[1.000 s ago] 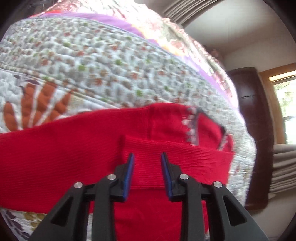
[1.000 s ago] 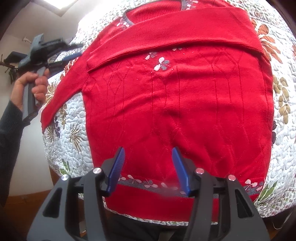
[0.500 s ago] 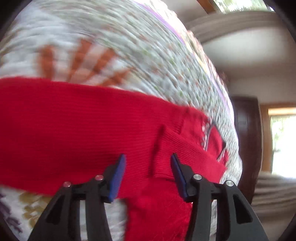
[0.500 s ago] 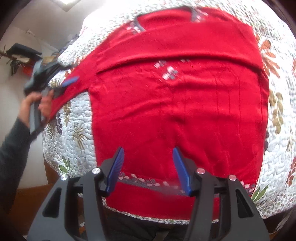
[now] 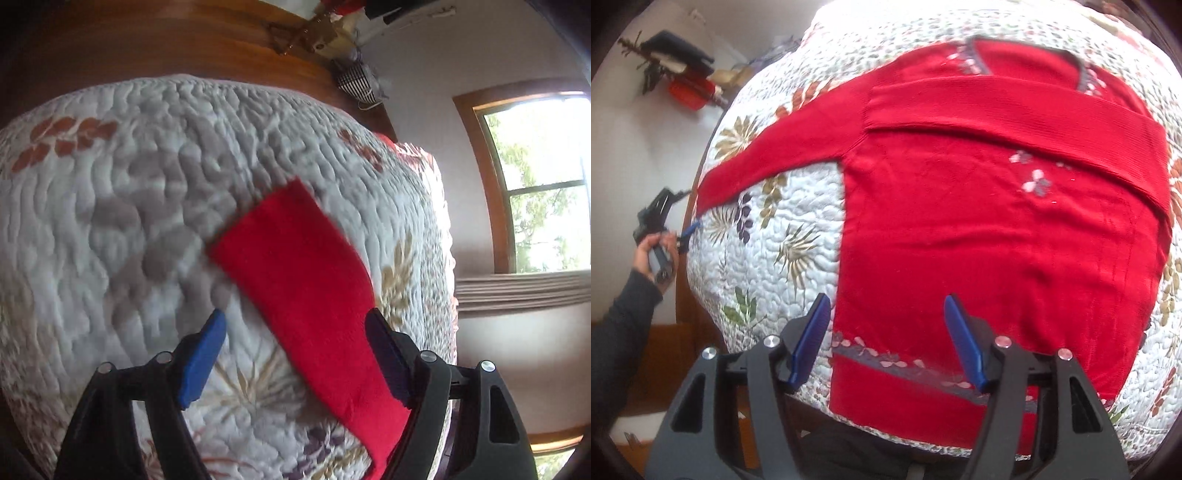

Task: Fold small clothes
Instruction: 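Grasp the other sleeve cuff with the left gripper and lift it, then carry the sleeve across the chest with the left gripper and release, then grasp the second sleeve cuff with the right gripper, adjust it, release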

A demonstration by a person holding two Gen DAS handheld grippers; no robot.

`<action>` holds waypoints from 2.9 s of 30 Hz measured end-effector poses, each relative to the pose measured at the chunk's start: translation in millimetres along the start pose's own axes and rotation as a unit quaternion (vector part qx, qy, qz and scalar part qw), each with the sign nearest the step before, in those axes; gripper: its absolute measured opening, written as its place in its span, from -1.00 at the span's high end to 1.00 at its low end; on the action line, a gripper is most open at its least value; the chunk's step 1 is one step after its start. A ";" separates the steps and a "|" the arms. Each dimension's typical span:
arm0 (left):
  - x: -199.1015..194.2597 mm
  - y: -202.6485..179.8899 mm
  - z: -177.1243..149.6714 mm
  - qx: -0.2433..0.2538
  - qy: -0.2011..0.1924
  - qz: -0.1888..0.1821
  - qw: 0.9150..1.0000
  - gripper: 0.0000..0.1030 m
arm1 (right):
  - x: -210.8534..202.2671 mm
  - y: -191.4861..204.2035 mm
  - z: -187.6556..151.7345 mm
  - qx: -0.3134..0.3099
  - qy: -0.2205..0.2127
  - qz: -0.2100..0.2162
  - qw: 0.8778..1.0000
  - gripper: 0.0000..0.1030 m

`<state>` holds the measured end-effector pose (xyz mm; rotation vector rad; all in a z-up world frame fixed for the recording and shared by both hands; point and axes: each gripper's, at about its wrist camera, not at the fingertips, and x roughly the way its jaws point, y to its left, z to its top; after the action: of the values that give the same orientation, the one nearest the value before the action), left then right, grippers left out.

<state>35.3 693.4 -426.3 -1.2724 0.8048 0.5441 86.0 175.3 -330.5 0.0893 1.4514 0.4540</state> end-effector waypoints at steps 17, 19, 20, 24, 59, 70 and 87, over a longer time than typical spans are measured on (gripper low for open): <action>-16.3 -145.8 1.3 0.196 -0.039 0.035 0.979 0.87 | -27.1 -0.7 -2.7 0.003 -0.028 0.002 1.000 -0.24; -32.4 -192.4 -24.2 0.261 -0.051 0.006 0.964 0.87 | -32.5 -11.0 -2.4 0.012 -0.034 0.003 0.999 -0.24; -42.3 -212.9 -41.6 0.292 -0.056 -0.007 0.955 0.87 | -35.1 -17.0 -2.5 0.020 -0.036 0.006 0.999 -0.24; -51.5 -299.4 -114.2 0.395 -0.052 -0.062 0.915 0.87 | -47.2 -53.3 -0.3 0.065 -0.053 0.022 0.996 -0.24; 97.3 -281.1 -497.3 0.590 0.242 -0.057 0.768 -0.21 | 9.7 -259.7 120.2 0.169 -0.058 0.196 0.964 0.04; 46.7 -207.0 -455.5 0.542 0.254 -0.004 0.801 -0.23 | 48.3 -246.7 148.3 0.135 -0.048 0.156 0.977 0.06; 28.9 -191.6 -435.2 0.513 0.250 0.021 0.821 -0.23 | -41.5 -247.6 163.8 0.105 -0.093 0.139 0.980 0.92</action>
<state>99.6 224.8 -369.1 -0.3560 1.3173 -0.2444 303.0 -30.4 -351.5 0.4968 1.3032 0.5044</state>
